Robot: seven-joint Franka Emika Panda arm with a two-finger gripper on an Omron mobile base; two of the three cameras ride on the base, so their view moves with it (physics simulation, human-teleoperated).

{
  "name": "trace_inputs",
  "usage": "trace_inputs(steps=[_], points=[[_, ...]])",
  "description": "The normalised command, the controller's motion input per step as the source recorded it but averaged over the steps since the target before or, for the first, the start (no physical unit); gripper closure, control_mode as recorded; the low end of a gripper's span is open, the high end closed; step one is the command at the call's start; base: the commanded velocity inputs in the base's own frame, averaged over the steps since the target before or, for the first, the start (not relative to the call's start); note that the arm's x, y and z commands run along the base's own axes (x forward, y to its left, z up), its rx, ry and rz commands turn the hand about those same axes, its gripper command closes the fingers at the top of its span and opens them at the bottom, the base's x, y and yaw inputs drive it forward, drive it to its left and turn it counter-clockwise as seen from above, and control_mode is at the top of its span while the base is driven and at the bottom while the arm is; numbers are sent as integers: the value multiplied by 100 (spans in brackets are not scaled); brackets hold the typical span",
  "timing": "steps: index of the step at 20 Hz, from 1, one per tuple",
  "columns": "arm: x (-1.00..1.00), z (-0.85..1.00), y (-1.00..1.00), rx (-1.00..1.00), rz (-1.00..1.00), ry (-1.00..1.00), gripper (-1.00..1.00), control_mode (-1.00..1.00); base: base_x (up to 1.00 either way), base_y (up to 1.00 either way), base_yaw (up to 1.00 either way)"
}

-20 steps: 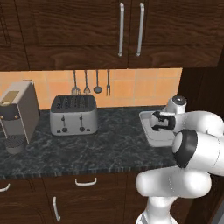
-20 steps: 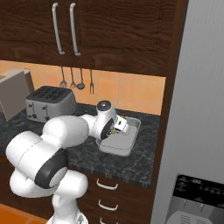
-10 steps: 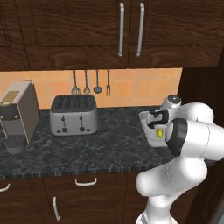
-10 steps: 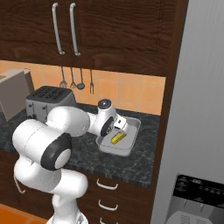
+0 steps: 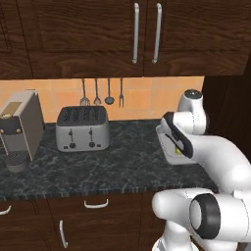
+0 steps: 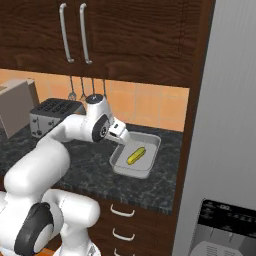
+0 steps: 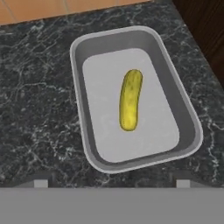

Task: Place one cucumber and one chicken drumstick in each tupperware on the nearby counter, to pack two identical lunches.

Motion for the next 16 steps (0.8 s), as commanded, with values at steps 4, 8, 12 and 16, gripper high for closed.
trace_inputs(steps=[4, 8, 12, 16], points=[[-25, 3, 18, -3, 2, 0, -100, 100, -75, 40, 9], [0, 0, 0, 0, 0, 0, -100, 100, -100, 33, 10], [0, 0, 0, 0, 0, 0, -100, 100, -100, -11, 0], [0, 0, 0, 0, 0, 0, -100, 100, -100, -81, -10]])
